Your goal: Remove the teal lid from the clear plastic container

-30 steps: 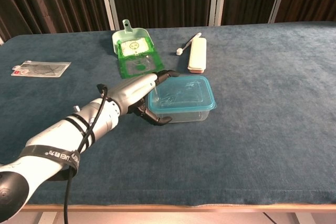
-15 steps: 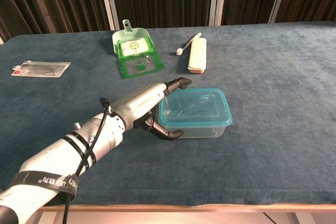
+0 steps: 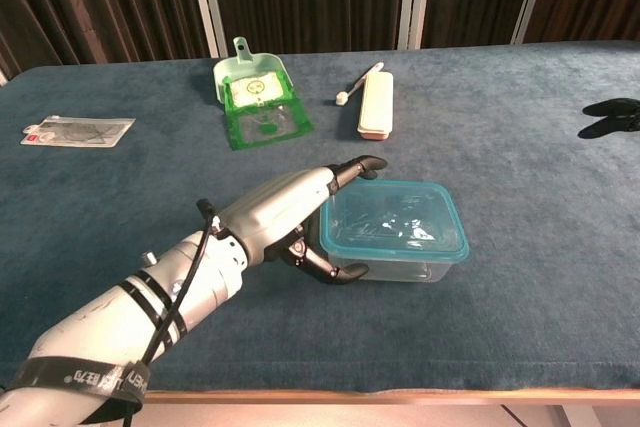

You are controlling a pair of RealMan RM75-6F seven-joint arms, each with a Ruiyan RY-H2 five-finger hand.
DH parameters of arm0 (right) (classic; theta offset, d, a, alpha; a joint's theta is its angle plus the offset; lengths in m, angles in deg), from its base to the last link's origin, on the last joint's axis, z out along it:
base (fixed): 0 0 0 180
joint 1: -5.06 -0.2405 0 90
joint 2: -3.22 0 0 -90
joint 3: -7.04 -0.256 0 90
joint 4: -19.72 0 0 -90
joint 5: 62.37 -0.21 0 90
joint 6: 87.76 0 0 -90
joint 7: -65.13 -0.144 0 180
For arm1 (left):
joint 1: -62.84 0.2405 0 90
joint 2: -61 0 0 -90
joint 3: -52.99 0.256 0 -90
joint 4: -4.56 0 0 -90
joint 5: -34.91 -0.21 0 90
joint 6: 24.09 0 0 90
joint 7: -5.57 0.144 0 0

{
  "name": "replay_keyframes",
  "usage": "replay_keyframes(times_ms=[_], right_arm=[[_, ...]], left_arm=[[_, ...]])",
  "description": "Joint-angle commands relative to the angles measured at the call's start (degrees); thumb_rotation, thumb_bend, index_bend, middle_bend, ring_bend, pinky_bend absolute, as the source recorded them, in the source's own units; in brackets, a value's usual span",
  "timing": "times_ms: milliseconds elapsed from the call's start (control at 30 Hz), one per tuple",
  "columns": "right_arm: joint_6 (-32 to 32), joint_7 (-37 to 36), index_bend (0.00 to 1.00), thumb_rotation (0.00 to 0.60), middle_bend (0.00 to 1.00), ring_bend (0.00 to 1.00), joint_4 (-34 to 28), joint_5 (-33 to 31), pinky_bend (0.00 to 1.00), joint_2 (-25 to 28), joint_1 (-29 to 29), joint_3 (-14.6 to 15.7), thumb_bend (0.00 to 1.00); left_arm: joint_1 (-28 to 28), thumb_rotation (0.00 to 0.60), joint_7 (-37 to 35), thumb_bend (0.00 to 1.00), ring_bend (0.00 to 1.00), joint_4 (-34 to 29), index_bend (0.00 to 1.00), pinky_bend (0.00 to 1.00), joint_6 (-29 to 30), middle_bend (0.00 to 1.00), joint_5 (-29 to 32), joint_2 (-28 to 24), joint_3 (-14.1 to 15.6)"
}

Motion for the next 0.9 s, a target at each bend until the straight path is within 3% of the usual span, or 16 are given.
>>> replay_keyframes(times_ms=[33, 633, 900], right_arm=[[-0.57, -2.82, 0.31, 0.6, 0.0, 0.0, 4.73, 1.96, 0.0, -4.12, -3.17, 0.43, 0.31], [-5.67, -8.43, 0.43, 0.6, 0.03, 0.0, 7.08, 2.2, 0.0, -14.19, -11.04, 2.37, 0.31], [-6.36, -11.02, 0.49, 0.6, 0.06, 0.0, 7.28, 0.52, 0.0, -16.74, -12.3, 2.71, 0.34]], left_arm=[[0.19, 0.6, -0.55, 0.35, 0.41, 0.32, 0.0, 0.6, 0.11, 0.57, -0.61, 0.11, 0.45], [0.49, 0.6, -2.86, 0.35, 0.44, 1.54, 0.0, 0.57, 0.9, 0.63, -2.31, -0.37, 1.1], [1.45, 0.6, -4.69, 0.35, 0.44, 1.14, 0.0, 0.56, 1.73, 0.64, -3.57, -1.12, 2.72]])
